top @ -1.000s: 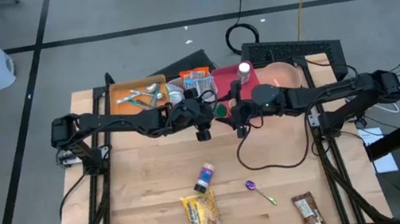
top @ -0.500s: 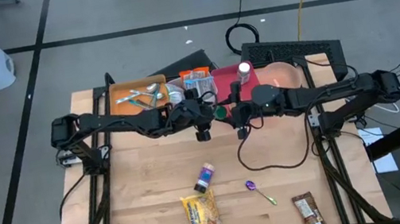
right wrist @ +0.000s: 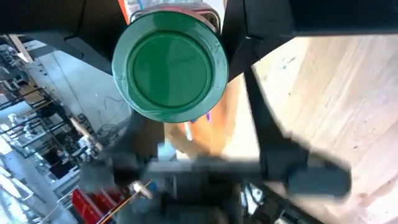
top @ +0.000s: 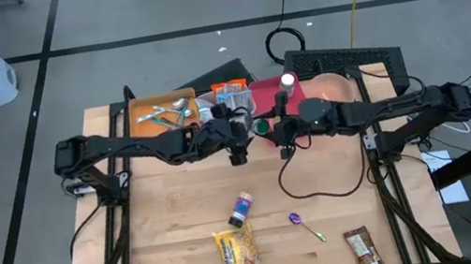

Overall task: Pick & Place Food Item
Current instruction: Put the green seasoning bottle into the pink bin

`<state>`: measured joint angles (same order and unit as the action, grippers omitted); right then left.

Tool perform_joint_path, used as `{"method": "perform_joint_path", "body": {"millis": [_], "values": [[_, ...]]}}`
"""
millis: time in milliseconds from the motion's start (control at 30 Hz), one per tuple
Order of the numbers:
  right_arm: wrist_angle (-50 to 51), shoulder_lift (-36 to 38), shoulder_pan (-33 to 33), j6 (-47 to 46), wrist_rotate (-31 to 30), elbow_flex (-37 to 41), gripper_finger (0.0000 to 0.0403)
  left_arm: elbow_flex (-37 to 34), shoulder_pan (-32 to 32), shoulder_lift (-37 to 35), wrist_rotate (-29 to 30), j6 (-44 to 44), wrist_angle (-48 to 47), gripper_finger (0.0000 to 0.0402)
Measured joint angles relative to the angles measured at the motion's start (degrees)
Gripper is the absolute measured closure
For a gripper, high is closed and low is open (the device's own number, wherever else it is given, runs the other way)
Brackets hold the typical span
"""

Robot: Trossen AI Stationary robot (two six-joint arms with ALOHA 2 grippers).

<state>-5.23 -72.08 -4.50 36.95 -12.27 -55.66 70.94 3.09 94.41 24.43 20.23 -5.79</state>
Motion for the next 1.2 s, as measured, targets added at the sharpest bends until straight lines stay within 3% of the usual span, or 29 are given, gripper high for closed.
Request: {"method": "perform_joint_path", "body": {"millis": [233,433,733,833,967,1200], "values": [[4.2,4.5,-2.5,-2.0,0.4,0.0,0.0214,0.0,-1.2,-4.5,-0.1,-2.1,-10.7,0.0078],[8.5,6.6,-9.7,-6.4,6.7,-0.1,0.0214,0.0,1.5,-6.5,-10.2,-3.2,-13.6,0.0103],[15.1,6.5,-22.2,-7.8,8.4,0.0,0.0214,0.0,6.7,-6.4,-24.4,-2.3,-14.2,0.0117],[16.3,6.5,-26.6,-9.4,12.1,0.5,0.0214,0.0,8.0,-6.4,-28.3,-2.4,-14.2,0.0113],[16.7,6.5,-30.2,-12.5,15.1,2.4,0.0214,0.0,9.0,-6.4,-32.2,-2.4,-14.8,0.0110],[16.0,6.5,-32.0,-15.5,15.4,6.1,0.0214,0.0,9.2,-6.4,-35.6,-2.0,-16.9,0.0122]]}}
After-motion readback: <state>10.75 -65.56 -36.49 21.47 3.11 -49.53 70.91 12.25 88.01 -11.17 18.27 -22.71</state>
